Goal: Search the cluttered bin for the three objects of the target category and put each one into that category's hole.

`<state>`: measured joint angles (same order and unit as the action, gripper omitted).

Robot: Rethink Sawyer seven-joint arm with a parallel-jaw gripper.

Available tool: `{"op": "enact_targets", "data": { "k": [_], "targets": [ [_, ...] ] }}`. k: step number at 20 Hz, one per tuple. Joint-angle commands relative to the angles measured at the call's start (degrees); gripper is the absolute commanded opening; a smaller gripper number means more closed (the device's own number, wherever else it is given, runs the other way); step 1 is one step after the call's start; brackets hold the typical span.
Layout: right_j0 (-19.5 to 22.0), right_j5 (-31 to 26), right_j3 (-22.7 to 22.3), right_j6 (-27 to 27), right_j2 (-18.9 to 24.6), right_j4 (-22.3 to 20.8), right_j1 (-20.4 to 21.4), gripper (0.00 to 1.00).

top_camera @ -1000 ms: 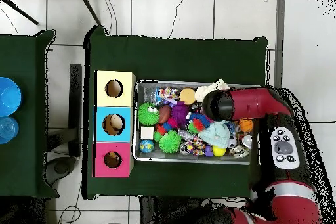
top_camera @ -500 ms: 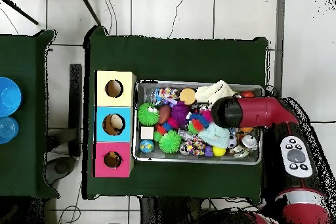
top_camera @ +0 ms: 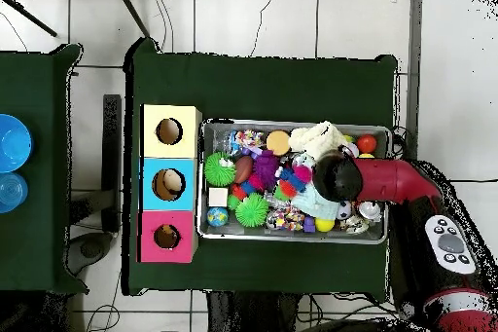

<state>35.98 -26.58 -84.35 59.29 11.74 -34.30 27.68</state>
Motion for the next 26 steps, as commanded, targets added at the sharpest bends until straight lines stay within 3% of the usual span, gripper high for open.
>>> {"op": "enact_targets", "data": {
  "k": [1, 10, 11, 22, 26],
  "targets": [
    [0.8, 2.4, -6.8, 2.7, 7.3, 0.9, -1.3, 1.00],
    [0.5, 6.5, -6.4, 2.9, 7.6, -1.4, -1.5, 1.00],
    [0.8, 6.8, -6.6, 2.8, 7.9, -1.4, -1.6, 0.00],
    [0.4, 8.8, -6.4, 4.1, 8.1, -1.5, -1.9, 0.00],
    [1.3, 5.2, -6.9, 2.9, 9.5, 0.6, -2.1, 0.00]
  ]
}}
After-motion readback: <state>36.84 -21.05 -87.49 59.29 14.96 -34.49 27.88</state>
